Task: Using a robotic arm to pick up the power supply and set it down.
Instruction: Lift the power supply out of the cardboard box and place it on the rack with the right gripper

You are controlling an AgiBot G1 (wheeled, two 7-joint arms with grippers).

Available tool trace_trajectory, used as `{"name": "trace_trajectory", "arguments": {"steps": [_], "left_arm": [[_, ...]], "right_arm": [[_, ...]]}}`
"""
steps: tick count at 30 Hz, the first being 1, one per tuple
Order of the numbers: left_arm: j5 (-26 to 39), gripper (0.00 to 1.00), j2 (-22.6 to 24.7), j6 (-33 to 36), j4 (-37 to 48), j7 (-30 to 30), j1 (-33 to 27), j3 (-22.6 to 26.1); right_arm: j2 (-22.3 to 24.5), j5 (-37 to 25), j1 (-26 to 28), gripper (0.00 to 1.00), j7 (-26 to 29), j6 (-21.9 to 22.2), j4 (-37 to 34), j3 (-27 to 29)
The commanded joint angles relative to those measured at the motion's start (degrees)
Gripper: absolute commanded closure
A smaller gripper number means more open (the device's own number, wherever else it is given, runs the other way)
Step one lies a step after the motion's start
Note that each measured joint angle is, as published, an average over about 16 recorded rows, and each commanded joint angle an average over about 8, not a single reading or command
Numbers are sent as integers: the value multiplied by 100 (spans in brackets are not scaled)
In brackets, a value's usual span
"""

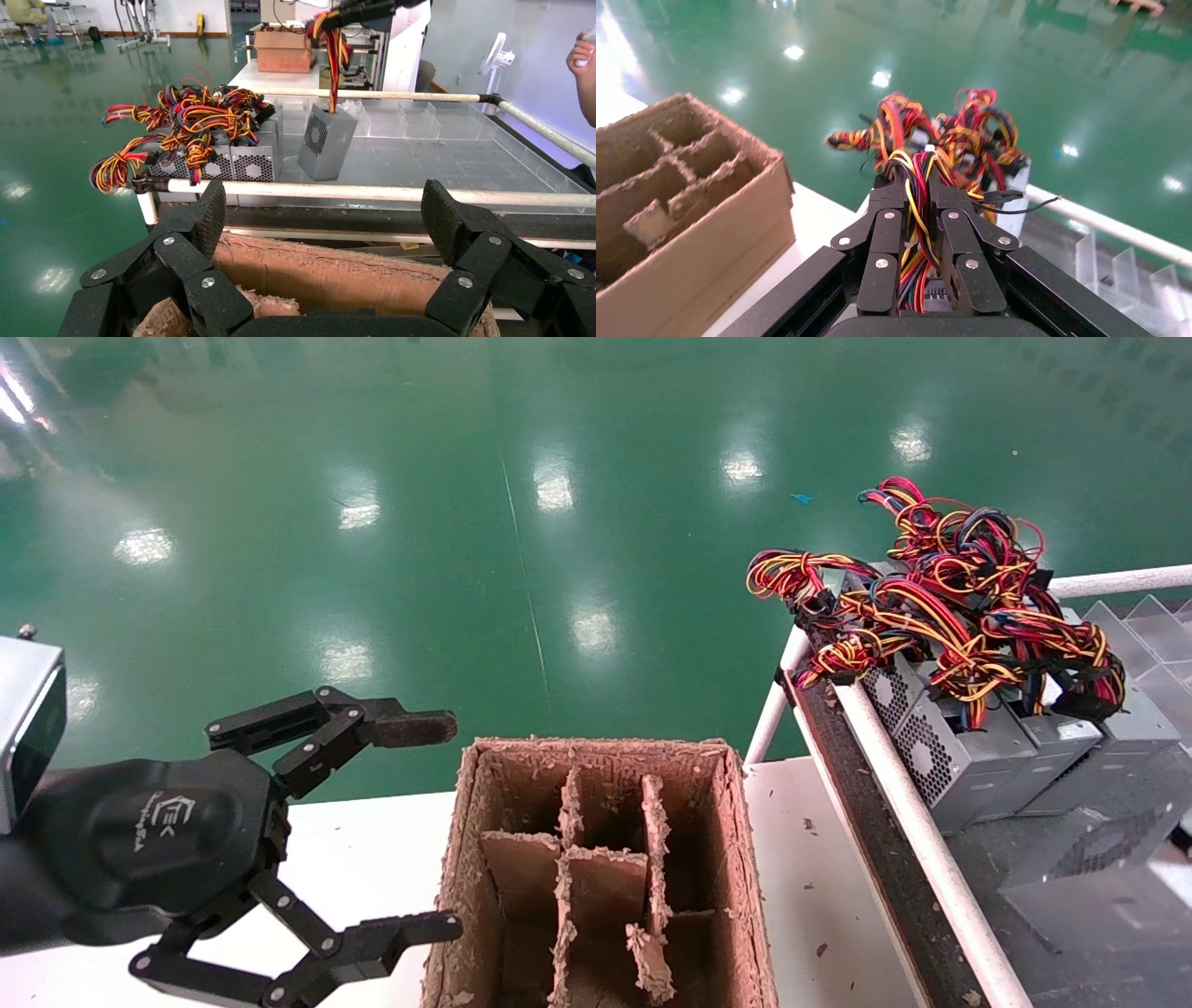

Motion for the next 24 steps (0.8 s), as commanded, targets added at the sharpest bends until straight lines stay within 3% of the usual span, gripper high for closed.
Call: {"name": "trace_trajectory", "arguments": {"steps": [1,6,11,24], "left_arm": [[0,0,0,0,0,0,0,0],[0,0,0,0,0,0,0,1],[-1,0,0,0,0,1,0,1],[-2,0,-1,-1,0,1,-1,2]], "right_arm": [[22,63,36,100,-99,-26,11,-190],[-227,-19,-17,100,-159,100,11,-244],[-590,-352,-100,100,-27,317,9,57],[-1497,-1926,-10,100,1101,600,-16,1291]]}}
